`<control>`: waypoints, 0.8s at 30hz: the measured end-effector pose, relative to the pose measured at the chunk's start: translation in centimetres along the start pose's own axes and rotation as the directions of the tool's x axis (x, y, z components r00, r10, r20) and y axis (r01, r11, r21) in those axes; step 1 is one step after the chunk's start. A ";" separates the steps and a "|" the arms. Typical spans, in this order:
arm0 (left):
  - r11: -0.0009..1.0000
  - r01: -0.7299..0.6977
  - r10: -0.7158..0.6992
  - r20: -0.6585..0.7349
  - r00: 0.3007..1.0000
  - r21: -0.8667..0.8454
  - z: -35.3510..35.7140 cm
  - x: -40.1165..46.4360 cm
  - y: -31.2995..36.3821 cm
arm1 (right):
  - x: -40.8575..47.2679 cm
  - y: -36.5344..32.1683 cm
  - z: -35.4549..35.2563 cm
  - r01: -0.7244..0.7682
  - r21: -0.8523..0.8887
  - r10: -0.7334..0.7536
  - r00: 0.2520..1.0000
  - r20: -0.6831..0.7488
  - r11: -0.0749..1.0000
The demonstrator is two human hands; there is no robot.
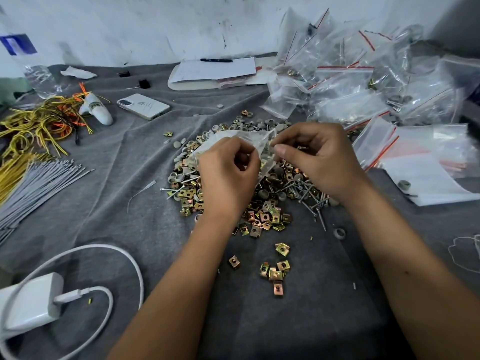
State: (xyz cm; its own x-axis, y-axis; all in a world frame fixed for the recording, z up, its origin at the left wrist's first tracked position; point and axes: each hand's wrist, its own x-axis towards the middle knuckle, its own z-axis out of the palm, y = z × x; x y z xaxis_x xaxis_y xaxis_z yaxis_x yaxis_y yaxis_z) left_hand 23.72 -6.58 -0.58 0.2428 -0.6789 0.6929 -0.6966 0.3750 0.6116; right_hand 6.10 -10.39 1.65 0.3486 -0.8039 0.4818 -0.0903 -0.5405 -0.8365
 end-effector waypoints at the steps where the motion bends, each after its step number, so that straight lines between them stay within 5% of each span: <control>1: 1.000 -0.012 0.012 -0.004 1.000 0.001 0.0 0.0 0.0 | 0.0 0.1 0.0 -0.025 0.013 0.025 0.999 0.024 1.000; 5: 0.998 -0.040 0.040 0.009 0.999 -0.045 0.0 0.0 0.0 | 0.2 0.6 0.0 -0.090 -0.020 0.091 0.988 0.127 0.996; 13: 0.999 -0.017 0.017 -0.007 1.000 -0.035 0.2 -0.1 0.0 | 0.1 0.6 -1.1 -0.068 -0.178 0.054 0.995 -0.082 0.982; 18: 1.000 0.010 -0.010 -0.023 1.000 -0.027 0.1 -0.1 -0.1 | 0.1 0.5 -3.2 -0.036 -0.602 0.150 0.979 0.140 0.798; 24: 0.999 0.014 -0.015 -0.030 0.999 -0.032 0.1 -0.1 -0.2 | 0.0 0.0 -3.6 -0.093 -0.672 0.382 0.875 0.297 0.735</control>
State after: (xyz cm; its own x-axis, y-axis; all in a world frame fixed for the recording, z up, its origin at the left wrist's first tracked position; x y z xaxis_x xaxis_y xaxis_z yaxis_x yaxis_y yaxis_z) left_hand 23.80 -6.64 -0.82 0.2737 -0.6653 0.6946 -0.6710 0.3853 0.6334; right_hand 2.76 -11.29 2.58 0.5479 -0.8362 0.0243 -0.7253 -0.4893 -0.4842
